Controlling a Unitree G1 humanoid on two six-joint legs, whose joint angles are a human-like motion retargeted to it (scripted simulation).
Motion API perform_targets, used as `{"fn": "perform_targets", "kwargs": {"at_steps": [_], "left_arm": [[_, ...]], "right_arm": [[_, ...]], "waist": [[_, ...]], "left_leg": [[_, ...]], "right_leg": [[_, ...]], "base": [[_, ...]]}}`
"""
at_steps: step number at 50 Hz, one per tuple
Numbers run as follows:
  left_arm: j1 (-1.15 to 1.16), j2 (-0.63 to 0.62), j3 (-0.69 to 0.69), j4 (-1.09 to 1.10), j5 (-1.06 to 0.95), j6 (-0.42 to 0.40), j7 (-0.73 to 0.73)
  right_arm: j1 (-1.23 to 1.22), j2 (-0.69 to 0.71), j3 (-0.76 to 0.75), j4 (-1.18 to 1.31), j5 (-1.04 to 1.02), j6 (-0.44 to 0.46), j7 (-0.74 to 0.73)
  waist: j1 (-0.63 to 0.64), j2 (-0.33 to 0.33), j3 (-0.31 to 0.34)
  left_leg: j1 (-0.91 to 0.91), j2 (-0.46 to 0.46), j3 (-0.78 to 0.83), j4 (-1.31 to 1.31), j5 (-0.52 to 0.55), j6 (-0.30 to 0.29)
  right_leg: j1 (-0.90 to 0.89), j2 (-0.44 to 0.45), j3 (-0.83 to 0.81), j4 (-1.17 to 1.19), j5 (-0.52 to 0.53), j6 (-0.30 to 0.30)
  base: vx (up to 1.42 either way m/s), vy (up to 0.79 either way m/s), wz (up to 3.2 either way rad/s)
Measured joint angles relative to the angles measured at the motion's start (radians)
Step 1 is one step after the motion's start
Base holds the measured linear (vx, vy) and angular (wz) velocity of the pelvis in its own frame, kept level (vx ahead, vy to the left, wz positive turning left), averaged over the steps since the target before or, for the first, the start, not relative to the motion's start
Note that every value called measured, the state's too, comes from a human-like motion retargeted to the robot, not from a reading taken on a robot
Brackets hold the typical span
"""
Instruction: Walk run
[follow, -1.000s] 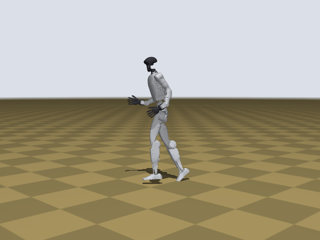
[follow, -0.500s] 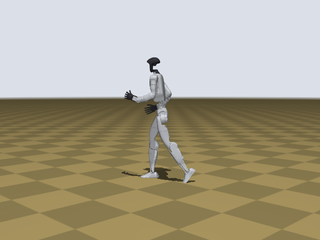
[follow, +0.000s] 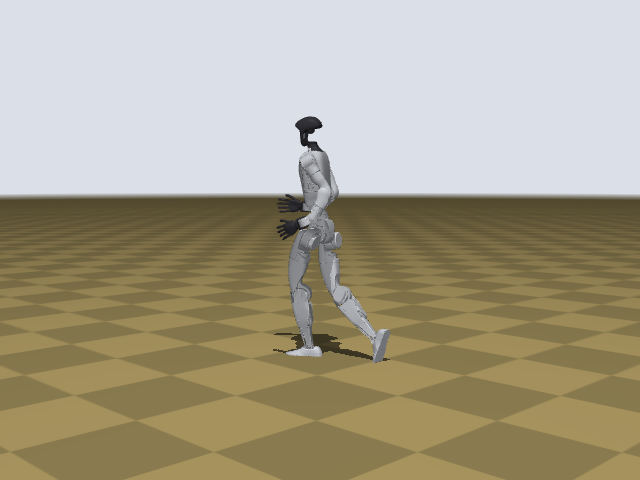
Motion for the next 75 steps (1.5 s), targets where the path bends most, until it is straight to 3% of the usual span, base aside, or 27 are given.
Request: {"fn": "perform_targets", "kwargs": {"at_steps": [2,3,5,8,13,17,18,20,22,23,25,30,33,38,42,43,45,48,52,54,60,64,65,68,70,73,75], "left_arm": [[-0.089,0.003,-0.024,0.024,-0.036,0.022,0.017],[-0.153,0.003,-0.034,0.033,-0.066,0.037,-0.001],[-0.254,-0.007,-0.091,0.018,-0.129,0.069,-0.031],[-0.358,-0.031,-0.183,-0.061,-0.199,0.085,-0.009],[-0.444,0.013,-0.315,-0.193,-0.211,0.071,0.020],[-0.480,0.117,-0.345,-0.229,-0.162,0.058,-0.006],[-0.482,0.147,-0.342,-0.225,-0.139,0.056,-0.011],[-0.469,0.190,-0.341,-0.208,-0.103,0.051,-0.023],[-0.424,0.205,-0.303,-0.171,-0.055,0.036,-0.049],[-0.400,0.192,-0.267,-0.139,-0.025,0.023,-0.074],[-0.354,0.135,-0.178,-0.058,0.038,0.009,-0.118],[-0.154,0.006,-0.120,0.000,0.001,0.008,-0.080],[-0.065,0.000,-0.064,0.027,-0.055,0.008,-0.084],[-0.008,0.045,-0.026,0.064,-0.110,0.006,-0.077],[-0.025,0.062,-0.018,0.067,-0.098,0.007,-0.054],[-0.035,0.063,-0.022,0.072,-0.094,0.009,-0.043],[-0.075,0.037,-0.042,0.088,-0.098,0.011,-0.025],[-0.204,-0.051,-0.041,0.070,-0.121,0.055,-0.042],[-0.310,-0.124,-0.193,-0.050,-0.241,0.068,0.074],[-0.344,-0.105,-0.256,-0.099,-0.259,0.071,0.076],[-0.415,0.018,-0.296,-0.218,-0.179,0.049,0.019],[-0.431,0.102,-0.261,-0.247,-0.081,0.023,0.088],[-0.428,0.114,-0.250,-0.246,-0.063,0.018,0.102],[-0.382,0.118,-0.181,-0.207,-0.036,0.003,0.088],[-0.355,0.078,-0.114,-0.142,-0.020,-0.013,0.038],[-0.263,-0.006,-0.092,-0.057,-0.030,-0.014,0.054],[-0.196,-0.036,-0.091,-0.007,-0.064,-0.019,0.071]], "right_arm": [[0.028,0.016,0.003,0.070,-0.040,0.005,0.048],[0.034,0.028,0.000,0.109,-0.064,0.011,0.065],[0.064,0.053,0.010,0.175,-0.087,0.020,0.084],[0.160,0.057,0.021,0.195,-0.028,0.007,0.119],[0.271,0.074,-0.008,0.199,0.054,-0.004,0.136],[0.270,0.098,-0.019,0.184,0.058,-0.011,0.078],[0.260,0.103,-0.009,0.179,0.051,-0.012,0.057],[0.241,0.110,0.000,0.162,0.034,-0.012,0.027],[0.198,0.116,0.009,0.161,0.010,-0.004,0.013],[0.161,0.121,0.010,0.166,0.004,0.000,0.006],[0.057,0.113,-0.035,0.203,0.031,0.023,0.041],[-0.095,0.070,-0.011,0.171,0.149,0.045,0.102],[-0.135,0.026,0.010,0.119,0.138,0.027,0.106],[-0.152,-0.067,0.021,0.024,0.049,0.047,0.142],[-0.134,-0.120,0.040,0.012,-0.004,0.057,0.152],[-0.124,-0.121,0.042,0.029,-0.016,0.058,0.155],[-0.106,-0.104,0.025,0.089,-0.048,0.051,0.181],[-0.079,-0.051,0.005,0.187,-0.054,0.060,0.214],[0.056,-0.025,-0.011,0.222,0.036,0.048,0.228],[0.136,0.005,-0.048,0.221,0.054,0.043,0.223],[0.275,0.096,-0.079,0.200,0.066,0.015,0.110],[0.266,0.100,-0.030,0.173,0.064,0.004,0.062],[0.255,0.093,-0.018,0.169,0.062,0.007,0.063],[0.179,0.055,0.018,0.182,0.058,0.031,0.117],[0.088,0.033,0.013,0.208,0.079,0.063,0.164],[-0.012,-0.005,0.015,0.219,0.144,0.107,0.209],[-0.072,-0.025,-0.001,0.202,0.186,0.107,0.217]], "waist": [[-0.060,-0.016,0.009],[-0.083,0.005,-0.002],[-0.096,0.102,-0.036],[-0.118,0.169,-0.059],[-0.239,0.230,-0.081],[-0.320,0.219,-0.073],[-0.305,0.208,-0.073],[-0.335,0.178,-0.066],[-0.322,0.181,-0.082],[-0.312,0.190,-0.074],[-0.309,0.216,-0.056],[-0.276,0.150,-0.058],[-0.152,0.097,-0.052],[-0.026,0.127,-0.040],[-0.014,0.079,-0.061],[-0.028,0.076,-0.077],[-0.059,0.072,-0.076],[-0.074,0.154,-0.068],[-0.033,0.266,-0.085],[-0.077,0.278,-0.083],[-0.233,0.266,-0.043],[-0.231,0.216,-0.008],[-0.239,0.193,0.001],[-0.218,0.170,-0.018],[-0.260,0.204,-0.009],[-0.267,0.182,-0.016],[-0.229,0.170,-0.010]], "left_leg": [[-0.023,-0.132,-0.255,0.118,-0.075,-0.032],[0.012,-0.041,-0.154,0.134,-0.097,-0.034],[0.080,0.098,-0.150,0.098,-0.112,-0.047],[0.174,0.116,-0.229,0.023,-0.087,-0.078],[0.336,0.114,-0.308,-0.113,0.098,-0.138],[0.470,0.089,-0.375,-0.147,0.258,-0.189],[0.502,0.090,-0.361,-0.142,0.297,-0.209],[0.554,0.060,-0.409,-0.065,0.390,-0.264],[0.513,0.057,-0.391,0.135,0.529,-0.345],[0.467,0.055,-0.387,0.272,0.594,-0.377],[0.356,0.098,-0.389,0.562,0.616,-0.402],[0.110,0.123,-0.178,0.611,0.332,-0.162],[-0.002,0.133,-0.037,0.429,0.167,-0.150],[-0.034,0.075,0.026,-0.112,0.093,-0.123],[-0.016,0.090,0.179,-0.137,0.142,0.095],[-0.009,0.100,0.152,-0.063,0.056,0.095],[-0.097,-0.022,-0.170,0.122,-0.048,0.095],[0.003,0.107,-0.063,0.171,-0.091,0.095],[0.138,0.104,-0.170,0.055,-0.052,0.095],[0.204,0.061,-0.239,-0.022,0.038,0.086],[0.384,-0.031,-0.512,-0.102,0.230,0.036],[0.478,-0.060,-0.583,-0.018,0.289,-0.014],[0.495,-0.084,-0.599,0.041,0.314,-0.033],[0.408,-0.073,-0.466,0.323,0.497,-0.239],[0.280,0.002,-0.437,0.594,0.525,-0.393],[0.153,0.147,-0.183,0.733,0.346,-0.192],[0.070,0.142,-0.115,0.740,0.221,-0.130]], "right_leg": [[-0.080,0.017,0.000,0.267,0.000,0.058],[-0.119,0.072,0.031,0.309,0.000,0.057],[-0.220,0.206,0.047,0.274,-0.026,-0.029],[-0.377,0.122,-0.020,0.289,-0.238,-0.186],[-0.539,-0.073,-0.127,-0.031,-0.424,-0.253],[-0.564,-0.050,0.123,-0.385,-0.518,-0.221],[-0.550,-0.056,0.177,-0.444,-0.517,-0.192],[-0.527,-0.070,0.209,-0.424,-0.342,-0.127],[-0.530,-0.071,0.043,-0.270,-0.483,-0.258],[-0.511,-0.019,0.144,-0.222,-0.537,-0.275],[-0.463,-0.029,0.037,-0.174,-0.588,-0.288],[-0.288,-0.075,0.021,-0.297,-0.532,-0.296],[-0.193,-0.093,-0.016,-0.374,-0.416,-0.252],[-0.036,-0.011,-0.084,-0.426,-0.273,-0.194],[0.043,-0.002,-0.119,-0.351,-0.126,-0.075],[0.049,0.013,-0.158,-0.298,-0.065,-0.019],[-0.038,-0.005,-0.211,0.018,0.000,0.061],[-0.158,0.205,0.073,0.238,-0.008,0.053],[-0.336,0.069,-0.021,0.289,-0.233,-0.233],[-0.409,-0.018,-0.024,0.218,-0.327,-0.278],[-0.489,-0.133,0.084,-0.301,-0.467,-0.219],[-0.464,-0.174,0.276,-0.473,-0.546,-0.033],[-0.458,-0.182,0.290,-0.456,-0.493,0.008],[-0.457,-0.148,0.216,-0.272,-0.560,-0.090],[-0.449,-0.136,0.175,-0.191,-0.620,-0.097],[-0.352,-0.193,0.025,-0.237,-0.625,-0.134],[-0.295,-0.207,-0.030,-0.289,-0.584,-0.143]], "base": [[1.51,-0.42,0.85],[1.25,-0.36,0.73],[1.05,-0.23,0.56],[1.17,-0.23,0.58],[1.29,-0.26,1.23],[1.09,-0.42,0.93],[1.32,-0.61,-0.03],[1.39,-0.64,0.46],[1.55,-0.71,0.17],[1.42,-0.63,0.26],[1.03,-0.37,0.69],[1.04,-0.35,0.34],[1.03,-0.32,-0.73],[1.02,-0.05,0.06],[1.32,-0.36,0.56],[1.64,-0.41,0.82],[1.11,0.05,1.46],[0.92,0.23,1.33],[0.94,0.29,1.39],[0.87,0.07,3.00],[0.91,-0.18,2.95],[0.90,-0.40,1.45],[0.82,-0.40,1.62],[0.89,-0.48,1.08],[0.72,-0.38,2.02],[0.79,-0.23,1.61],[0.62,-0.05,0.80]]}}
